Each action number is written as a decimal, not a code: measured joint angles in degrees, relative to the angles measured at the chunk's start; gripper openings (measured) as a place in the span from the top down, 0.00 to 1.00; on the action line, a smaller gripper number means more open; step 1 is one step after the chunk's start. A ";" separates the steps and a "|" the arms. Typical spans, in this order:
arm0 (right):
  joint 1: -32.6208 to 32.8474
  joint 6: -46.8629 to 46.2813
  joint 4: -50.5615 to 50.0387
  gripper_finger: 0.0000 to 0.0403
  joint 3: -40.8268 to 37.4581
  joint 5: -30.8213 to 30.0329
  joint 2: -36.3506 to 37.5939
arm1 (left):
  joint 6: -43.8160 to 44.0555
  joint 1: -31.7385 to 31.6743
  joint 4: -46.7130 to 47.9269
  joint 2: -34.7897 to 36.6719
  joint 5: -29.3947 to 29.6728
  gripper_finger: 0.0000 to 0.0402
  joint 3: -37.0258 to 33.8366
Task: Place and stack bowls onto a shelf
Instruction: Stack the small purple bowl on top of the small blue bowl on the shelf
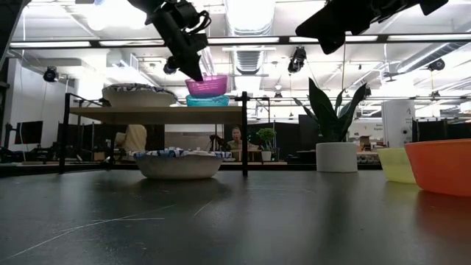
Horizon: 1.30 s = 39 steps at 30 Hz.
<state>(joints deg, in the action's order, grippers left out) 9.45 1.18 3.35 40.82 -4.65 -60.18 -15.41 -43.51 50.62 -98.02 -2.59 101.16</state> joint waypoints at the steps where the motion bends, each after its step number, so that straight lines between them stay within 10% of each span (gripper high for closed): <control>1: 0.00 0.07 0.26 0.98 0.00 0.00 0.00 | -0.02 0.00 0.04 0.00 0.00 1.00 -0.01; 26: 0.01 -2.16 1.70 0.98 -0.02 -0.02 0.00 | -1.26 0.00 0.62 0.06 -0.01 0.73 -0.06; 39: 0.00 -1.63 1.71 0.98 -0.02 -2.97 0.00 | -1.83 -0.17 -2.51 0.09 0.57 0.85 -0.16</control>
<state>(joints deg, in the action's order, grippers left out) 9.45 -0.45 5.06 40.80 -7.62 -60.18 -17.23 -43.68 48.11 -97.92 -2.02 101.00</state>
